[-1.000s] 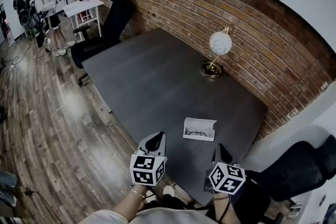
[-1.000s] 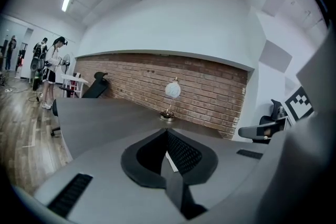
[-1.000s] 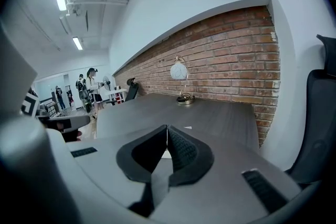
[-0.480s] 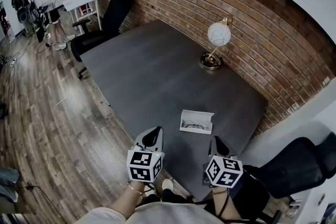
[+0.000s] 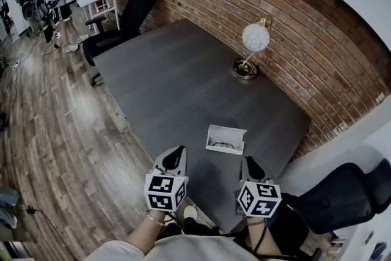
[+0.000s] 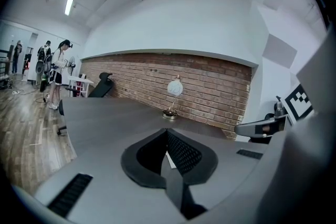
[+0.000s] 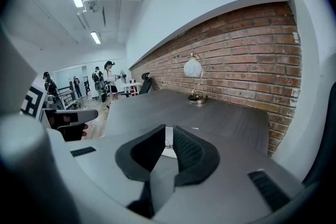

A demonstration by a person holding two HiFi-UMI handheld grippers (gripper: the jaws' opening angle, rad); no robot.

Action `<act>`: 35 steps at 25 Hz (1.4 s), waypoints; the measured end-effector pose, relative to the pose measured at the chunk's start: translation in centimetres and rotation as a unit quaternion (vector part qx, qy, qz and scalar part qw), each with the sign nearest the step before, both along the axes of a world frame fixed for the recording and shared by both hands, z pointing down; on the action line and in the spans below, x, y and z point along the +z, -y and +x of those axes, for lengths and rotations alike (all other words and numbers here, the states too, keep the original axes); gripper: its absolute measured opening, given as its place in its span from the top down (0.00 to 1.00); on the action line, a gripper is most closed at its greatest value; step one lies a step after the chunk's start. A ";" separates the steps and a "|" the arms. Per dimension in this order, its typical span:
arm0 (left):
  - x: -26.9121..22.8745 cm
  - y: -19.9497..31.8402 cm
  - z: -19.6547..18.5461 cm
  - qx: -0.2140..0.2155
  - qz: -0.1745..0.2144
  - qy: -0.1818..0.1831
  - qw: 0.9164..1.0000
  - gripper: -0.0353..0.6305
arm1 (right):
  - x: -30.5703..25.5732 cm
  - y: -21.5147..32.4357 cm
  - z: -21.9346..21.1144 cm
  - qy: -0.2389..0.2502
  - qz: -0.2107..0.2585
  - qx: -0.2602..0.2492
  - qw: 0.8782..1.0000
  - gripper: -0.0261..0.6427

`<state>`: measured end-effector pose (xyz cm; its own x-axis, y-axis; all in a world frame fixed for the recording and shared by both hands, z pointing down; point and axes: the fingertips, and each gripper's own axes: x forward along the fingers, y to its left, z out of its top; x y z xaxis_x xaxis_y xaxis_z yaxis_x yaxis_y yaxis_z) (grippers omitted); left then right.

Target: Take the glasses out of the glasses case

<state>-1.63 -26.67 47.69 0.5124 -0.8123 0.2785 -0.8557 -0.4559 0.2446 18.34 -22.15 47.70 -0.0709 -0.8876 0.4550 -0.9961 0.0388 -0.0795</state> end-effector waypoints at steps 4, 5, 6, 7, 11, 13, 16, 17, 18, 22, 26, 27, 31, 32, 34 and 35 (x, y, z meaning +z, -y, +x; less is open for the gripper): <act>0.2 0.0 0.1 -0.006 -0.002 0.000 1.000 0.92 | 0.2 0.3 0.1 -0.009 -0.009 -0.021 1.000 0.90; 0.3 0.0 0.0 -0.007 -0.003 0.000 1.000 0.92 | 0.4 0.4 0.1 -0.013 -0.012 -0.026 1.000 0.88; 0.4 -0.1 0.0 -0.008 -0.004 0.001 1.000 0.92 | 0.5 0.5 0.2 -0.017 -0.016 -0.030 0.999 0.83; 0.5 -0.1 0.0 -0.009 -0.005 0.002 1.000 0.92 | 0.6 0.5 0.2 -0.021 -0.019 -0.035 0.999 0.81; 0.9 -0.3 -0.3 -0.015 -0.010 0.006 1.000 0.92 | 1.1 1.0 0.1 -0.037 -0.029 -0.060 0.997 0.81; 1.1 -0.2 -0.4 -0.017 -0.012 0.010 1.000 0.92 | 1.4 1.4 0.1 -0.046 -0.034 -0.078 0.995 0.81; 1.3 -0.1 -0.7 -0.020 -0.014 0.017 1.000 0.92 | 1.8 2.1 -0.1 -0.057 -0.043 -0.116 0.991 0.81; 1.4 0.0 -0.8 -0.022 -0.015 0.019 0.999 0.92 | 2.0 2.3 -0.1 -0.060 -0.046 -0.128 0.989 0.81; 1.5 0.1 -0.9 -0.023 -0.016 0.022 0.999 0.92 | 2.1 2.5 -0.1 -0.064 -0.048 -0.138 0.987 0.81; 2.0 0.3 -1.2 -0.027 -0.022 0.031 0.999 0.92 | 2.8 3.2 0.3 -0.080 -0.058 -0.160 0.982 0.81; 2.5 0.4 -1.4 -0.029 -0.027 0.035 0.999 0.92 | 3.7 3.7 0.5 -0.090 -0.073 -0.181 0.977 0.81; 2.7 0.4 -1.4 -0.030 -0.028 0.037 0.998 0.92 | 4.1 3.7 0.4 -0.089 -0.079 -0.190 0.975 0.81; 3.4 0.5 -1.4 -0.032 -0.038 0.042 0.998 0.92 | 5.7 4.1 0.1 -0.093 -0.096 -0.226 0.965 0.81; 3.6 0.5 -1.3 -0.032 -0.040 0.042 0.998 0.92 | 5.9 4.2 0.1 -0.099 -0.099 -0.234 0.962 0.81; 3.9 0.7 -0.8 -0.029 -0.043 0.042 0.998 0.92 | 6.1 4.6 0.0 -0.110 -0.102 -0.247 0.957 0.81; 4.1 0.8 -0.6 -0.026 -0.044 0.042 0.998 0.92 | 6.3 4.9 0.0 -0.115 -0.104 -0.254 0.955 0.81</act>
<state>-2.21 -27.45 51.78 0.4419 -0.8076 0.3905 -0.8969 -0.3900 0.2084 18.36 -27.04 53.96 -0.3451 -0.6546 0.6726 -0.8454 0.5280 0.0801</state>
